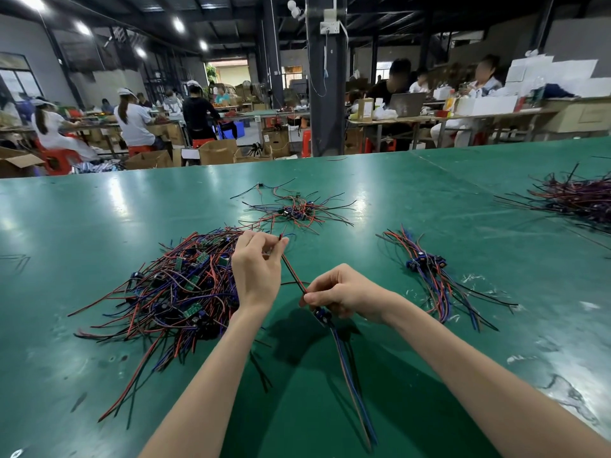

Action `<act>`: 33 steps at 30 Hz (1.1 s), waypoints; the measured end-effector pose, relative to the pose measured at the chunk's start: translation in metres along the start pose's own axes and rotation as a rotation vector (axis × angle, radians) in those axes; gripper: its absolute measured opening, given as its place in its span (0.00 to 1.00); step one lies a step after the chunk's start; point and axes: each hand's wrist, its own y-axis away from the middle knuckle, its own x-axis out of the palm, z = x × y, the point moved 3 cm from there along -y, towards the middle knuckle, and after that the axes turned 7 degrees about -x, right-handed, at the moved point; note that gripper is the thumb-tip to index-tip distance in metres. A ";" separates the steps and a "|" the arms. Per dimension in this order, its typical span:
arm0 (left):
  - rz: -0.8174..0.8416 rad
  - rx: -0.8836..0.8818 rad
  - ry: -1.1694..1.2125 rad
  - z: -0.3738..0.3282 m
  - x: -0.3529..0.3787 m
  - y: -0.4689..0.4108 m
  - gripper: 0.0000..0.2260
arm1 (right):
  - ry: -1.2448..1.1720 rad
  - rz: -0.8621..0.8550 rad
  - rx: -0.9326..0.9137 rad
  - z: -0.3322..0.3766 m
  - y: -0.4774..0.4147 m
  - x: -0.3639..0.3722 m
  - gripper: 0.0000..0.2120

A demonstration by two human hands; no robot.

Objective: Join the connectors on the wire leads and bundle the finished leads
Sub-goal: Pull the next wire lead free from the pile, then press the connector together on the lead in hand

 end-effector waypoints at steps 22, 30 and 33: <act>0.395 -0.640 0.531 -0.003 0.032 0.024 0.05 | -0.241 -0.351 -0.017 -0.008 -0.010 -0.015 0.06; 0.123 -0.573 0.430 0.010 0.017 0.002 0.04 | -0.238 -0.209 -0.034 -0.001 -0.009 -0.010 0.07; 0.039 -0.570 0.377 0.018 0.009 -0.006 0.02 | -0.212 -0.142 -0.033 0.001 -0.007 -0.009 0.07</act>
